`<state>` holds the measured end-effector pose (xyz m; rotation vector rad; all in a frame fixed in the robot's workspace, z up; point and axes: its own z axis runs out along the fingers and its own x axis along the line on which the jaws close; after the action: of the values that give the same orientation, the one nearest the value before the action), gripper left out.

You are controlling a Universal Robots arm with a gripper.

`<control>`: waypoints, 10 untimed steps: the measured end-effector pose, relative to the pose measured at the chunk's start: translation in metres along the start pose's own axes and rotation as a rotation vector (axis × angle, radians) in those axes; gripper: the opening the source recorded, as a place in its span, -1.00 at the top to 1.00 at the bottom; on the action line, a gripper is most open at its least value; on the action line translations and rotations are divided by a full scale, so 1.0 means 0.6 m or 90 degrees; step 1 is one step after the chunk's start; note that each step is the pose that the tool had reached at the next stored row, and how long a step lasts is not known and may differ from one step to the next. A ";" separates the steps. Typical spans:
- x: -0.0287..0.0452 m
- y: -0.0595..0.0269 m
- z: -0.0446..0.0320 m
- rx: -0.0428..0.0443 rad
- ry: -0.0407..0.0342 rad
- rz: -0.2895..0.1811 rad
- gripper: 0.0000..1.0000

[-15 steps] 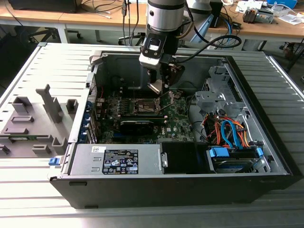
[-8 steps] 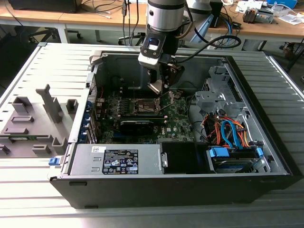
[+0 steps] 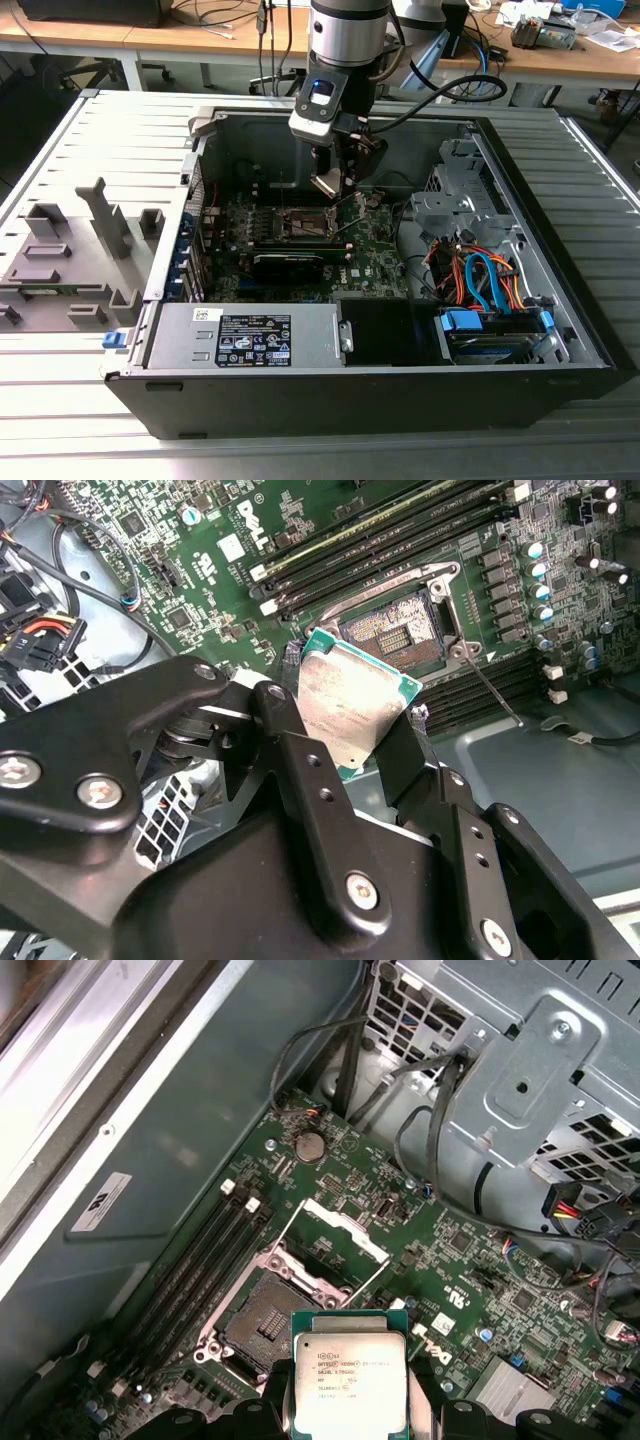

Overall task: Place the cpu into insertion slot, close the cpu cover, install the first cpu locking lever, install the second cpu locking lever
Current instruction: 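Place the cpu into insertion slot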

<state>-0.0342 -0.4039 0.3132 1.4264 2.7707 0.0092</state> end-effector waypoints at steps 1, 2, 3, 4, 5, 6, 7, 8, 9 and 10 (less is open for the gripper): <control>0.000 0.000 0.000 0.0001 -0.0001 0.001 -0.08; 0.000 0.000 0.000 0.0002 -0.0002 0.002 -0.08; 0.000 0.000 0.000 0.0003 -0.0003 0.004 -0.08; 0.000 0.000 0.000 0.0004 -0.0005 0.006 -0.08; 0.000 0.000 0.000 0.0005 -0.0006 0.007 -0.08; 0.000 0.000 0.000 0.0006 -0.0008 0.008 -0.08; 0.000 0.000 0.000 0.0007 -0.0009 0.010 -0.08; 0.000 0.000 0.000 0.0008 -0.0011 0.011 -0.08; 0.000 0.000 0.000 0.0009 -0.0012 0.012 -0.08; 0.000 0.000 0.000 0.0010 -0.0013 0.014 -0.08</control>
<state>-0.0342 -0.4038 0.3132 1.4560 2.7542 0.0059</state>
